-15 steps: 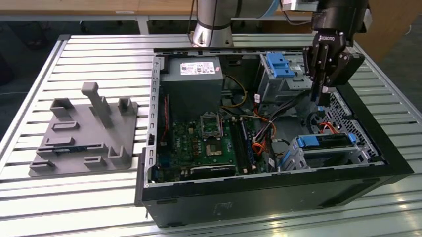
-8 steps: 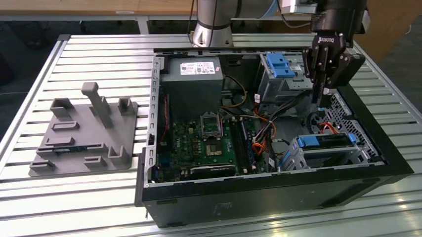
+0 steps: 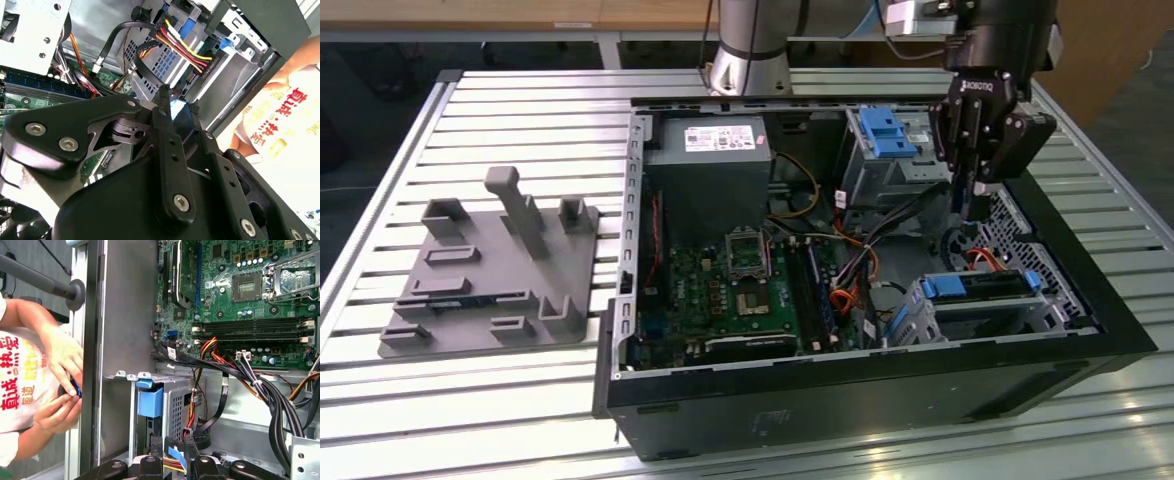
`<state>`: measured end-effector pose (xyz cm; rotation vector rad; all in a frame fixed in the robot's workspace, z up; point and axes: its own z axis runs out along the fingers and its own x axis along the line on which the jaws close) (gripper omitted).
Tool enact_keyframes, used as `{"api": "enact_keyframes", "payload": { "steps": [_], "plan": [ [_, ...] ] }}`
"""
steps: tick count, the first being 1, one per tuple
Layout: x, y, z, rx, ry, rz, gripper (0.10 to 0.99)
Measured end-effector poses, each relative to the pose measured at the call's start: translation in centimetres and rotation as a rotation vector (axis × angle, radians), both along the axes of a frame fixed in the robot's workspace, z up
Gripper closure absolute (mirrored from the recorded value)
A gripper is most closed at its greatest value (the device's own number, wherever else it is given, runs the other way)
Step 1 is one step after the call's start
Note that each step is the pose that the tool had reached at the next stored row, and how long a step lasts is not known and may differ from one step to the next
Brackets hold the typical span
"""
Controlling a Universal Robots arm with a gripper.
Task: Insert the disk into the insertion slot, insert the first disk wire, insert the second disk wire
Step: 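Insert the second disk wire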
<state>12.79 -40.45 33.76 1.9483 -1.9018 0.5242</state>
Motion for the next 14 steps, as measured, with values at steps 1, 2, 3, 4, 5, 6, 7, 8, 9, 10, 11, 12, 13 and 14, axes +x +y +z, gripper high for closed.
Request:
{"api": "enact_keyframes", "payload": {
  "steps": [1, 2, 3, 4, 5, 6, 7, 8, 9, 10, 11, 12, 13, 14],
  "plan": [
    [-0.03, 0.0, -0.08, 0.0, -0.003, 0.0, 0.784],
    [-0.04, 0.0, -0.16, 0.0, -0.0068, 0.0, 0.784],
    [-0.05, 0.0, -0.26, 0.0, -0.0111, -0.001, 0.784],
    [-0.08, 0.0, -0.35, 0.0, -0.0157, -0.002, 0.784],
    [-0.11, 0.0, -0.42, -0.001, -0.0212, -0.004, 0.784],
    [-0.11, 0.0, -0.47, -0.002, -0.0242, -0.009, 0.784],
    [-0.11, 0.0, -0.51, -0.003, -0.0259, -0.018, 0.784],
    [-0.12, 0.0, -0.55, -0.004, -0.0269, -0.027, 0.784],
    [-0.13, 0.0, -0.58, -0.006, -0.0278, -0.038, 0.784],
    [-0.13, 0.0, -0.63, -0.008, -0.0287, -0.049, 0.784],
    [-0.13, 0.0, -0.69, -0.01, -0.0293, -0.057, 0.784],
    [-0.14, 0.0, -0.74, -0.013, -0.0298, -0.061, 0.784],
    [-0.14, -0.01, -0.78, -0.017, -0.03, -0.062, 0.784],
    [-0.14, 0.0, -0.82, -0.022, -0.0301, -0.061, 0.784]
  ]
}}
